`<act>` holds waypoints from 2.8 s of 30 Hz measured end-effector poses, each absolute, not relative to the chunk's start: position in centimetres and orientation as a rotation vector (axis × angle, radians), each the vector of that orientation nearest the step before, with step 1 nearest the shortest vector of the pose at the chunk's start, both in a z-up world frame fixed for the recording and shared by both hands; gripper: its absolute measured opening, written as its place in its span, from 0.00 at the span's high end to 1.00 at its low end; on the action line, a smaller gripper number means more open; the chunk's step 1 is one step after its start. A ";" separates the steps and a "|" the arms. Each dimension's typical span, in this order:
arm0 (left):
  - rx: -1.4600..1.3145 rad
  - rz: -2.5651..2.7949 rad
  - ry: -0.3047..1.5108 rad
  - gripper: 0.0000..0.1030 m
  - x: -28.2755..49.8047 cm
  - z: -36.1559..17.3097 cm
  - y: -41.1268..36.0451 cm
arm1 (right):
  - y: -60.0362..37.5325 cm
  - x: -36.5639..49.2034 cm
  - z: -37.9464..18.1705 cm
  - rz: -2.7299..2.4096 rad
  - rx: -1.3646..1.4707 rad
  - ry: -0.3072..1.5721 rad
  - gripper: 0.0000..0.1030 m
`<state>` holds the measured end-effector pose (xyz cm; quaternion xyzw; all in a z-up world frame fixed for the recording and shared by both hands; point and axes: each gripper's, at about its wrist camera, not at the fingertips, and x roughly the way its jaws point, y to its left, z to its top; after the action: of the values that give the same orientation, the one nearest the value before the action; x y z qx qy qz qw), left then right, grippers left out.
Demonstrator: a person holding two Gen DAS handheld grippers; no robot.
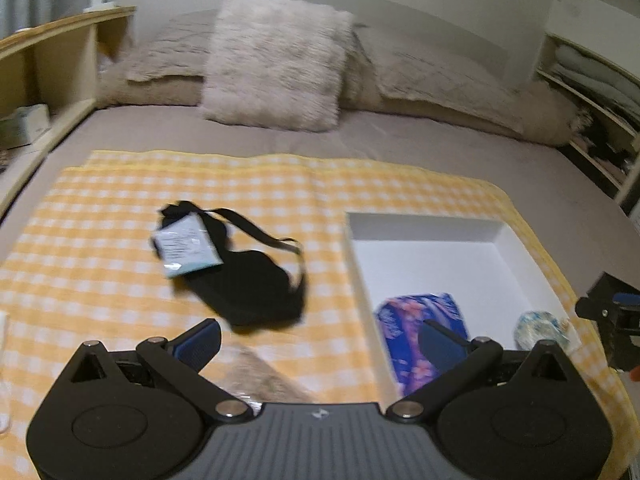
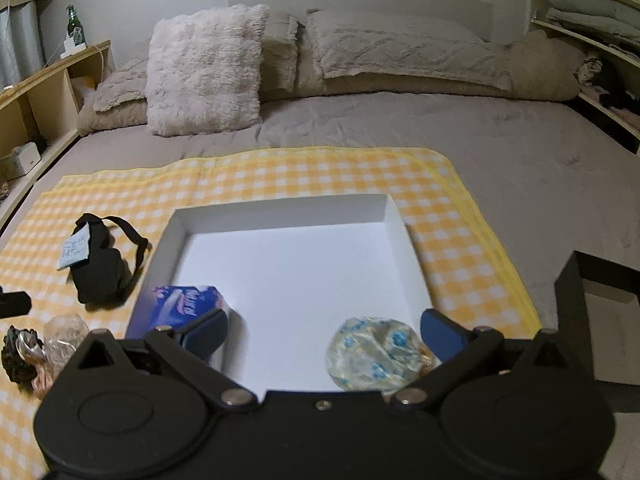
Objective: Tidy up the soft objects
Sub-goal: 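Open both tools to release the items in the box and withdraw, then grasp the crocheted scrunchie with the left tool while the right tool grasps the clear cord bag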
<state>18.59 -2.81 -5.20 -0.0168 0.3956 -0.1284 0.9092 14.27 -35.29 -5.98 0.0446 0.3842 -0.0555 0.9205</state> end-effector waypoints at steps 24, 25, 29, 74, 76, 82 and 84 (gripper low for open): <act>-0.055 -0.017 0.866 0.00 18.3 -7.1 10.9 | -20.6 19.3 -5.6 0.226 0.006 0.766 0.00; -0.060 -0.021 0.879 0.00 18.3 -7.5 11.1 | -19.8 19.4 -5.7 0.248 -0.004 0.770 0.00; -0.079 -0.044 0.935 0.01 18.1 -9.0 11.5 | -17.2 20.1 -6.6 0.308 -0.048 0.794 0.00; 0.019 -0.155 1.001 0.65 19.1 -12.4 10.8 | -7.4 23.4 -13.2 0.574 -0.269 1.064 0.64; 0.012 -0.145 0.983 0.68 19.2 -11.8 10.9 | -7.7 23.2 -12.5 0.571 -0.246 1.045 0.64; -0.023 -0.152 0.889 0.77 19.3 -9.0 10.1 | -10.0 22.2 -9.0 0.572 -0.135 0.940 0.64; -0.029 -0.161 0.867 0.79 19.3 -8.2 9.6 | -11.2 21.7 -7.9 0.559 -0.106 0.906 0.64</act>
<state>19.32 9.56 -8.21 -0.0138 0.4195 -0.0781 0.9043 21.74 -11.23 -7.90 -0.0504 0.4316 0.2662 0.8604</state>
